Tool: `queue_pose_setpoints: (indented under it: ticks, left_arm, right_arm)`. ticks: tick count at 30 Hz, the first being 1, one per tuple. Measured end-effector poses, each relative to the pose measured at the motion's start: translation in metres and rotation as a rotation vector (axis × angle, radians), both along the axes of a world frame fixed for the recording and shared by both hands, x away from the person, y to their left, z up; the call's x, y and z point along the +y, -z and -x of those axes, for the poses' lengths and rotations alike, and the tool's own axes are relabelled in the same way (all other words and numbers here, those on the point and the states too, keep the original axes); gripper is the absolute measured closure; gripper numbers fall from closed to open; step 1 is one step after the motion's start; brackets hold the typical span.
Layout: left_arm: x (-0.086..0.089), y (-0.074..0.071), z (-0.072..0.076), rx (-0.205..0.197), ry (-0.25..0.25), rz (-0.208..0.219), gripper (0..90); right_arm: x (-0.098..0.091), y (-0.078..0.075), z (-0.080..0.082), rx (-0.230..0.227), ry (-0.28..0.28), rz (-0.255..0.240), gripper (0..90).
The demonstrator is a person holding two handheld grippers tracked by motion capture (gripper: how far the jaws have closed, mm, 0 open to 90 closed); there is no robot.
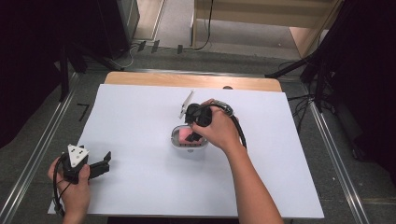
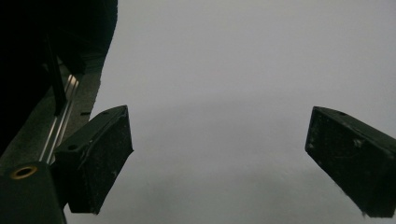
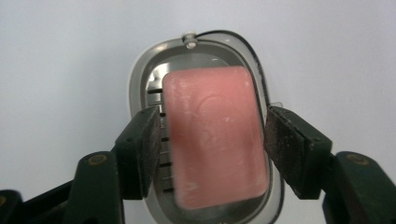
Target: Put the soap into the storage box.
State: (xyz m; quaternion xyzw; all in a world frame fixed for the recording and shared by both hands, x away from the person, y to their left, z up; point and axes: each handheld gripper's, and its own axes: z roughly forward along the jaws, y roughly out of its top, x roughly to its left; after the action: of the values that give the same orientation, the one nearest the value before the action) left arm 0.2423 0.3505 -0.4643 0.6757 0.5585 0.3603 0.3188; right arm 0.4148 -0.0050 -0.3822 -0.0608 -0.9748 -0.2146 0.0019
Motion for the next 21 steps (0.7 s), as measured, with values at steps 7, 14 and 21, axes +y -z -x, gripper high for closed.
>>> queue_pose_setpoints:
  ticks: [7,14,21]
  left_arm:
    - [0.0,0.0,0.0,0.0,-0.001,-0.003,8.0]
    - [-0.001,0.0,0.0,0.0,-0.002,-0.008,8.0]
    - [-0.001,0.0,0.0,0.003,0.0,-0.012,8.0]
  right_arm:
    - [-0.016,-0.002,0.006,-0.014,0.052,-0.021,29.6]
    - [-0.055,0.006,0.008,-0.017,0.173,-0.132,16.9]
    - [-0.095,0.016,0.015,-0.015,0.282,-0.153,16.3]
